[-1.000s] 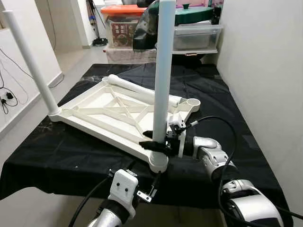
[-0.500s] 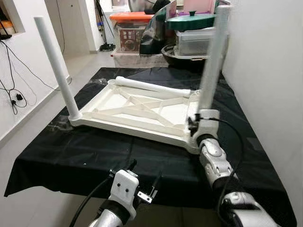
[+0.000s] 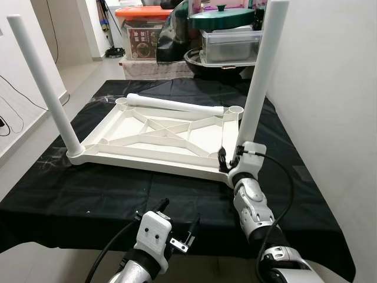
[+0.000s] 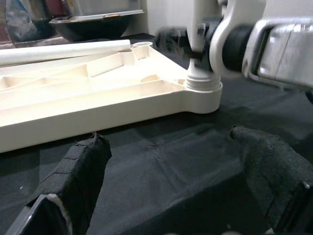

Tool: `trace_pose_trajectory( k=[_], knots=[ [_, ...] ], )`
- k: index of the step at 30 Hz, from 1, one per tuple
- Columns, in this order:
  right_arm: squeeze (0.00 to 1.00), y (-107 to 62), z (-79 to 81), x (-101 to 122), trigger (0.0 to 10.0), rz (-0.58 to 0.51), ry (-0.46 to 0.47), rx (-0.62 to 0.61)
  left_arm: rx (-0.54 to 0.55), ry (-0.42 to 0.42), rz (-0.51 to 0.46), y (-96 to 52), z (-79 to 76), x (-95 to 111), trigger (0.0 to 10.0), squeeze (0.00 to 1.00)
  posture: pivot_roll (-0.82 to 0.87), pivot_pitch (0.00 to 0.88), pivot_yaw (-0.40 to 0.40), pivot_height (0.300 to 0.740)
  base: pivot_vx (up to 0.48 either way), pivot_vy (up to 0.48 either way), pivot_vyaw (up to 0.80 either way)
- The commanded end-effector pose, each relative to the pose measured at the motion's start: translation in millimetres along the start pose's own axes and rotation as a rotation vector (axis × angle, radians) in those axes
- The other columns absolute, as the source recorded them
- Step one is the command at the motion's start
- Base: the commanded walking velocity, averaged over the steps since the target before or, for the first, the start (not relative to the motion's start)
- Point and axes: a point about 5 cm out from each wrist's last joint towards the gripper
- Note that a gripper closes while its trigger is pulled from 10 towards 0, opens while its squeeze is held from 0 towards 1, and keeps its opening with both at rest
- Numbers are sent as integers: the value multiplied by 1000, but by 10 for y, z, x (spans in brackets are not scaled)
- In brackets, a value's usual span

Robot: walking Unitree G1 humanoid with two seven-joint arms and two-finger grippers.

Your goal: Building children table

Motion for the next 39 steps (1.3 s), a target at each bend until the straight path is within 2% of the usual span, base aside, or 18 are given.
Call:
trace_pose_trajectory(
  k=[1,5,7,8,9,10,12,14,17,21,22,23,24,27,31,32,33,39],
  knots=[
    [0,36,147,105,10000,-39,33,135,-1,-4,16,-8,6,-22,10000,0,-1,0,4,740,0,0,0],
    [0,61,201,187,10000,-3,93,382,-2,-4,15,-6,2,-25,10000,0,-3,0,6,740,0,0,0],
    [0,61,201,187,10000,-3,93,382,-2,-4,15,-6,2,-25,10000,0,-3,0,6,740,0,0,0],
    [0,-25,242,172,10000,128,86,764,-5,-3,9,-4,-4,-20,10000,0,-3,0,6,740,0,0,0],
    [0,-25,242,172,10000,128,86,764,-5,-3,9,-4,-4,-20,10000,0,-3,0,6,740,0,0,0],
    [0,-87,231,133,10000,198,87,910,-6,-1,5,-3,-7,-16,10000,0,-1,0,-1,740,0,0,0],
    [0,-87,231,133,10000,198,87,910,-6,-1,5,-3,-7,-16,10000,0,-1,0,-1,740,0,0,0],
    [0,-221,220,57,10000,304,66,1137,-16,3,-8,-6,-21,0,10000,0,5,0,1,740,0,0,0],
    [0,-293,213,-26,10000,368,18,1247,-28,8,-20,-11,-36,14,10000,0,5,0,1,740,0,0,0],
    [0,-316,201,-103,10000,420,-31,1282,-32,10,-25,-13,-42,17,10000,0,6,0,1,740,0,0,0],
    [0,-292,207,-137,3373,419,-75,1245,-31,11,-25,-14,-42,17,10000,0,6,0,1,740,0,0,0],
    [0,-277,208,-145,3373,417,-98,1225,-31,11,-24,-15,-42,16,10000,0,6,0,1,740,0,0,0],
    [0,-237,218,-151,0,395,-134,1166,-30,12,-23,-15,-42,15,10000,0,6,0,1,740,0,0,0],
    [0,-53,190,-142,0,329,-182,837,-30,13,-20,-25,-43,10,10000,0,8,0,-2,740,0,0,0],
    [0,2,139,-135,0,305,-176,693,-30,12,-18,-26,-45,7,10000,0,5,0,1,740,0,0,0],
    [0,49,15,-150,0,288,-177,474,-31,10,-15,-29,-48,2,10000,0,3,0,1,740,0,0,0],
    [0,49,15,-150,0,288,-177,474,-31,10,-15,-29,-48,2,10000,0,3,0,1,740,0,0,0],
    [0,18,-351,-209,0,224,-190,-63,-29,7,-13,-27,-47,1,10000,0,3,0,0,740,0,0,0]
  ],
)
Point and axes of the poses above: a point about 5 cm out from each wrist's last joint towards the gripper, its own y axis pointing out of the wrist towards the gripper, its own x axis along the axis of the wrist's last joint, z = x × y, and after that the axes turned 1 degree about y, right-handed
